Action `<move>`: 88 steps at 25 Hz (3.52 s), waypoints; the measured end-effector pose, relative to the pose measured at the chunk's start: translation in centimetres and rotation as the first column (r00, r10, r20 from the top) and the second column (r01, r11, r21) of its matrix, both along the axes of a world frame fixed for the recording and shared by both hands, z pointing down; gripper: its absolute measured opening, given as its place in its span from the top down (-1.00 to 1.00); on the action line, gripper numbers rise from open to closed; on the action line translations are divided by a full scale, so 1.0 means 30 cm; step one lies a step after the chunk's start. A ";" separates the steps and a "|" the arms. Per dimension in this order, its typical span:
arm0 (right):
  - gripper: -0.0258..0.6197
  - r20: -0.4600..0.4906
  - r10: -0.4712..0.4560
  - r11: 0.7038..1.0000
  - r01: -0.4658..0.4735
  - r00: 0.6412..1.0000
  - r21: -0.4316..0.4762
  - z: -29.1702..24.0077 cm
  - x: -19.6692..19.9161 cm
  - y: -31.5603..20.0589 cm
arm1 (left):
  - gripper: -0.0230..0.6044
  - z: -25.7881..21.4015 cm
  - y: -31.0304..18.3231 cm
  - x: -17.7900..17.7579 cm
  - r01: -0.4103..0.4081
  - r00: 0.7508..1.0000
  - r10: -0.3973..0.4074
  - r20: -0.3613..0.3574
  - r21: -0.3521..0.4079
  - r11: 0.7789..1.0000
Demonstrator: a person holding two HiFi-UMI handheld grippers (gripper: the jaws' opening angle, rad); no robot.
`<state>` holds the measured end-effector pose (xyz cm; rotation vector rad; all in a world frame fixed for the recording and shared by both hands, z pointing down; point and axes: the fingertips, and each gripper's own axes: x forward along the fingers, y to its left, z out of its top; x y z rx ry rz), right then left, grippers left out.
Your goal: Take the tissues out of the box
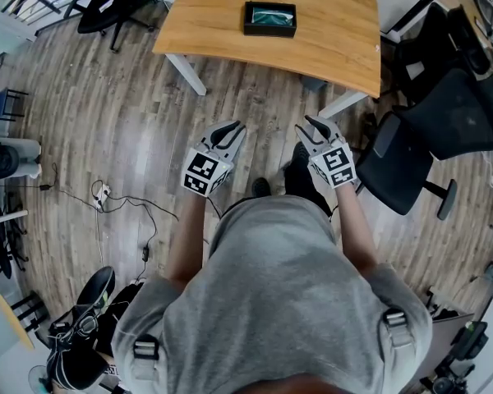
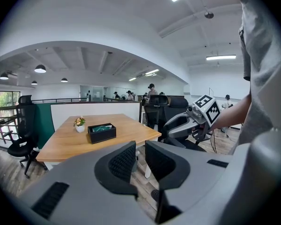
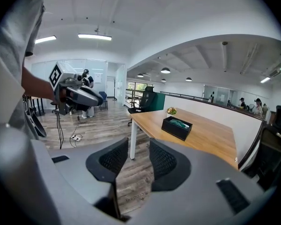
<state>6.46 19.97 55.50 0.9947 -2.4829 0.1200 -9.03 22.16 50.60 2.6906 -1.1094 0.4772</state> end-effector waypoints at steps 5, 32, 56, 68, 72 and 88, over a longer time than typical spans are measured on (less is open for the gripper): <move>0.33 -0.049 -0.024 1.000 0.025 0.999 0.008 0.013 -0.014 0.030 | 0.56 -0.005 0.015 -0.004 0.005 1.000 -0.005 0.000 0.002 1.000; 0.02 -0.030 -0.052 0.998 0.051 0.998 -0.028 0.062 -0.007 -0.049 | 0.14 0.032 -0.039 0.043 -0.013 1.000 0.014 0.022 -0.030 0.999; 0.02 -0.014 -0.156 0.986 0.155 0.988 -0.056 0.094 0.048 -0.514 | 0.14 0.038 -0.429 0.101 0.080 0.996 -0.076 0.047 -0.069 0.994; 0.02 0.072 -0.183 0.981 0.187 0.980 -0.050 0.010 0.118 -0.697 | 0.14 -0.007 -0.543 0.144 0.145 0.988 -0.141 0.062 -0.055 0.988; 0.02 0.062 -0.208 0.976 0.211 0.976 -0.052 0.019 0.155 -0.733 | 0.14 -0.008 -0.586 0.182 0.160 0.985 -0.156 0.077 -0.042 0.986; 0.03 0.077 -0.253 0.964 0.258 0.965 -0.063 0.064 0.319 -0.934 | 0.14 0.009 -0.762 0.324 0.241 0.968 -0.238 0.079 -0.029 0.970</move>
